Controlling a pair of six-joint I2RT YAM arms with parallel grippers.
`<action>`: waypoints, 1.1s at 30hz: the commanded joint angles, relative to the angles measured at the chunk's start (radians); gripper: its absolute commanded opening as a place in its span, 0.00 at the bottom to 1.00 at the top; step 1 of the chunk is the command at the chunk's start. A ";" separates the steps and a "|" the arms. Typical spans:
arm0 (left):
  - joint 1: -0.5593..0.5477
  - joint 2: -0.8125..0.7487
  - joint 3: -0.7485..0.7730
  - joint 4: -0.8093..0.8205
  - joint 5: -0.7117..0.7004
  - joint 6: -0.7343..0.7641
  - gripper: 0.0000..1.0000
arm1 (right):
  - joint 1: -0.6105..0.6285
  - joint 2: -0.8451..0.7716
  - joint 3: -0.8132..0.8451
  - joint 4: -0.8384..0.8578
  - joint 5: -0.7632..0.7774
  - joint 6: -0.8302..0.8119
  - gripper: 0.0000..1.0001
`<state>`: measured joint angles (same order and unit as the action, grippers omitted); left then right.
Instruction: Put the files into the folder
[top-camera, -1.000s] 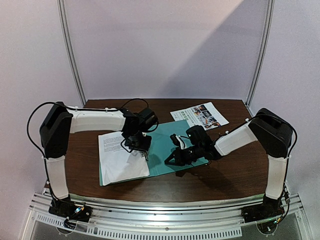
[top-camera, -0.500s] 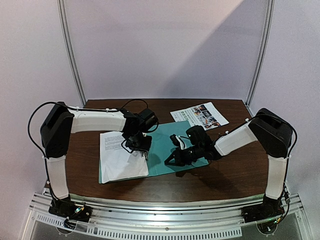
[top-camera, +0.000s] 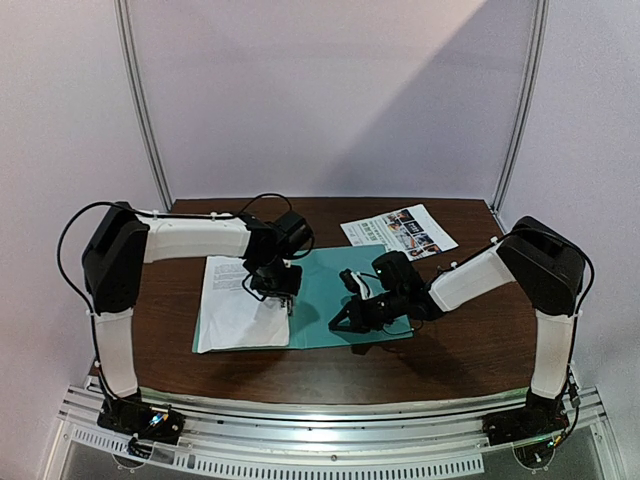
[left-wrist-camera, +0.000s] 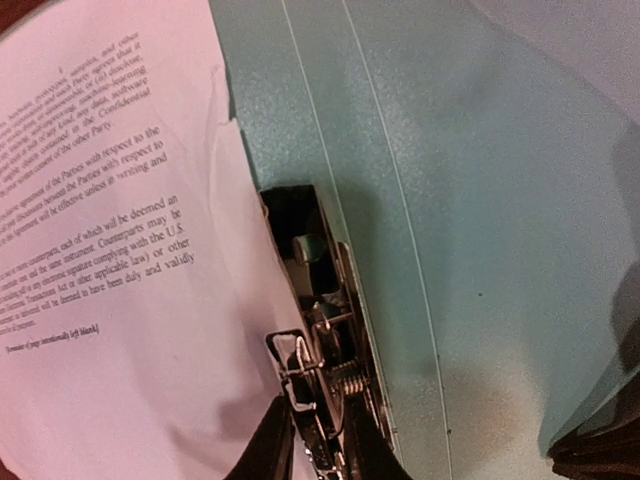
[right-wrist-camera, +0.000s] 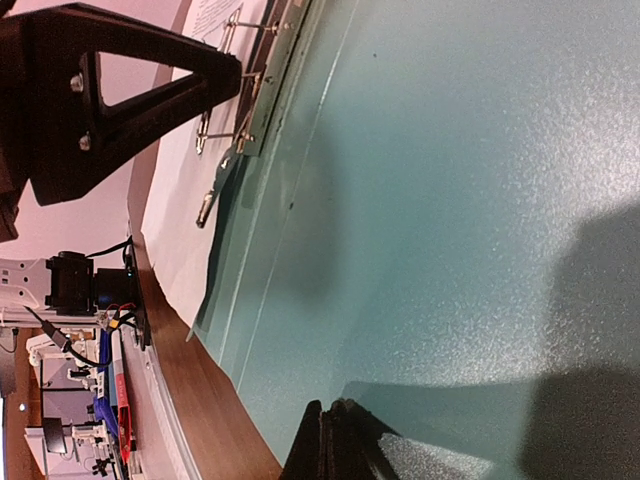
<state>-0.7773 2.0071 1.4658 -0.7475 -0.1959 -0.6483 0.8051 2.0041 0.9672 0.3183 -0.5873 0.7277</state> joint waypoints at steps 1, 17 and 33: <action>0.033 0.018 0.039 -0.025 -0.019 -0.004 0.18 | 0.007 0.032 -0.035 -0.090 0.023 -0.015 0.00; 0.053 0.024 0.095 -0.061 0.010 0.005 0.17 | 0.008 0.054 -0.051 -0.082 0.029 -0.013 0.00; 0.041 -0.013 0.132 -0.078 -0.064 0.093 0.34 | 0.014 0.061 -0.056 -0.084 0.037 -0.013 0.00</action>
<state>-0.7235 2.0167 1.5635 -0.8066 -0.2115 -0.6231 0.8055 2.0048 0.9485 0.3531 -0.5877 0.7277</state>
